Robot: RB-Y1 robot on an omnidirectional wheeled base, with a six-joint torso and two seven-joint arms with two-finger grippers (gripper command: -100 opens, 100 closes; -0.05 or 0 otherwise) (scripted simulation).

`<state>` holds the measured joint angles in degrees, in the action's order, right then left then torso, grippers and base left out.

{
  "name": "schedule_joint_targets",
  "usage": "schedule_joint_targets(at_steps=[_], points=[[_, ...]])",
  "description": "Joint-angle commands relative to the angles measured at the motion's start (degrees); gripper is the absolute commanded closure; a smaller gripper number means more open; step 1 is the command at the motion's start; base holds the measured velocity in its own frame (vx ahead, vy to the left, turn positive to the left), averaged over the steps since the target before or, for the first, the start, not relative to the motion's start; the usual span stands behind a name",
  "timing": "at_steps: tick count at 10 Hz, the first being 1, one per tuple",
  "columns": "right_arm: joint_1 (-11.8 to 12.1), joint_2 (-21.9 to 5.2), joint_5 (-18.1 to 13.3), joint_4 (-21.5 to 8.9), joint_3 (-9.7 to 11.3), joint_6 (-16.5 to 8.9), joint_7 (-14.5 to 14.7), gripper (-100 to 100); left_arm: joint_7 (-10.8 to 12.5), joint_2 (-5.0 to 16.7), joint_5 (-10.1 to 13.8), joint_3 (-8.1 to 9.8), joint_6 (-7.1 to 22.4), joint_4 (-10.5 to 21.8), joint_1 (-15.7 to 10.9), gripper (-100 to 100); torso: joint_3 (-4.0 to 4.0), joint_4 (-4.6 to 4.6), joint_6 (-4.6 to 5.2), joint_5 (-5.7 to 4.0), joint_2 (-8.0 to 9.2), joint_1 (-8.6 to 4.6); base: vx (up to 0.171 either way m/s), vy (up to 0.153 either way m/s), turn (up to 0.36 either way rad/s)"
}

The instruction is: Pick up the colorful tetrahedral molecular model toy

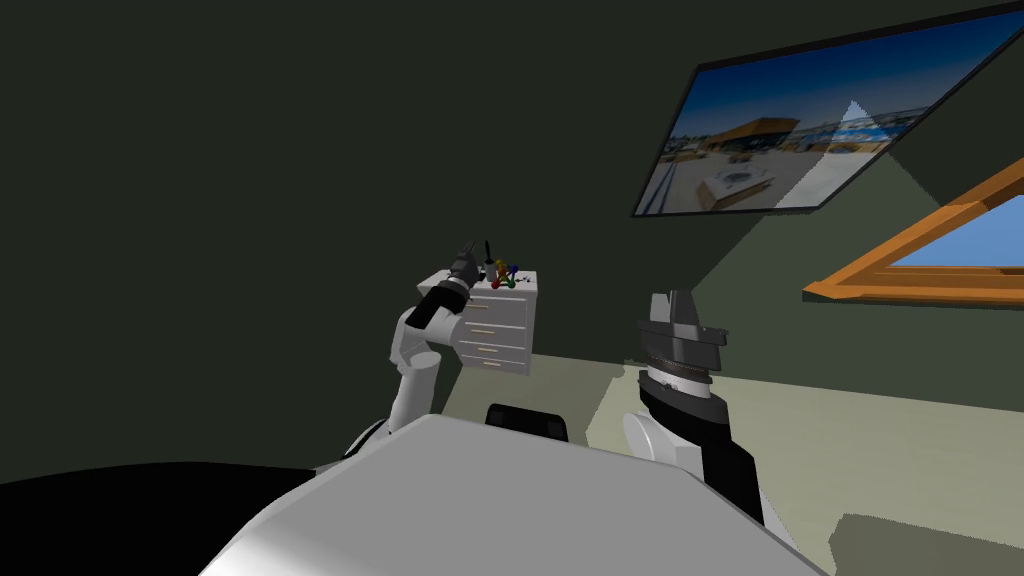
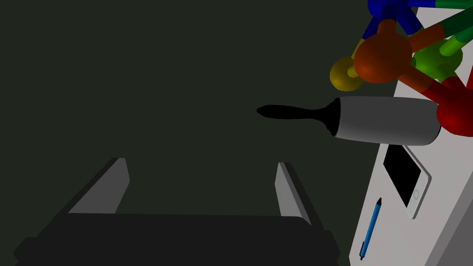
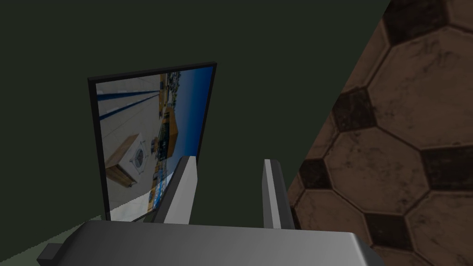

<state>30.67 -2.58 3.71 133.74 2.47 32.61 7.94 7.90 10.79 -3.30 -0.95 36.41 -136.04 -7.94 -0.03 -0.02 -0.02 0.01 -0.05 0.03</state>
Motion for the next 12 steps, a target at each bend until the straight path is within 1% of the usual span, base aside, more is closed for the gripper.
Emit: schedule_joint_targets(at_steps=[1, 2, 4, 5, 7, 8, 10, 11, 12], points=[[0.0, 0.0, 0.0, 0.0, 0.0, 0.0, 0.0, 0, 0.0, 0.0, 0.0, 0.02, 2.9, 0.1, -0.4, -100, 0.0, 0.0, 0.0, 0.0, 0.0, 0.0, 0.007, 0.005, 0.001], [0.0, 0.0, 0.0, 0.0, 0.0, 0.0, 0.0, 0, 0.4, 0.2, -0.2, 0.2, 4.6, 0.2, -3.0, -100, 0.01, 0.0, 0.0, 0.0, 0.02, -0.01, 0.012, 0.009, -0.08], [0.0, 0.0, 0.0, 0.0, 0.0, 0.0, 0.0, 0, 0.4, 0.2, -0.2, 0.2, 7.7, 0.2, -3.0, -100, -0.01, 0.0, 0.0, 0.0, -0.01, 0.0, 0.013, 0.009, -0.001], [0.0, 0.0, 0.0, 0.0, 0.0, 0.0, 0.0, 0, 0.7, 0.2, -0.4, 0.4, 9.5, 0.3, -5.5, -100, 0.0, 0.0, 0.0, 0.0, 0.01, -0.01, 0.015, 0.008, -0.043], [0.0, 0.0, 0.0, 0.0, 0.0, 0.0, 0.0, 0, 0.7, 0.2, -0.4, 0.4, 12.9, 0.3, -5.5, -100, -0.01, -0.01, 0.0, 0.0, -0.02, 0.0, 0.013, 0.011, -0.016], [0.0, 0.0, 0.0, 0.0, 0.0, 0.0, 0.0, 0, 1.0, 0.1, -0.6, 0.61, 14.5, 0.4, -8.0, -100, 0.0, 0.0, -0.01, 0.0, 0.01, 0.0, 0.015, 0.008, -0.049], [0.0, 0.0, 0.0, 0.0, 0.0, 0.0, 0.0, 0, 1.0, 0.1, -0.6, 0.61, 17.8, 0.4, -8.0, -100, -0.01, -0.01, 0.0, 0.0, -0.02, 0.01, 0.015, 0.014, -0.017], [0.0, 0.0, 0.0, 0.0, 0.0, 0.0, 0.0, 0, 1.2, -0.1, -0.7, 0.83, 19.5, 0.6, -10.5, -100, 0.0, 0.0, -0.01, 0.01, 0.0, 0.01, 0.017, 0.01, -0.054], [0.0, 0.0, 0.0, 0.0, 0.0, 0.0, 0.0, 0, 1.2, -0.1, -0.7, 0.83, 21.0, 0.6, -10.5, -100, -0.01, 0.0, 0.01, 0.0, -0.02, -0.01, 0.016, 0.015, -0.033]])
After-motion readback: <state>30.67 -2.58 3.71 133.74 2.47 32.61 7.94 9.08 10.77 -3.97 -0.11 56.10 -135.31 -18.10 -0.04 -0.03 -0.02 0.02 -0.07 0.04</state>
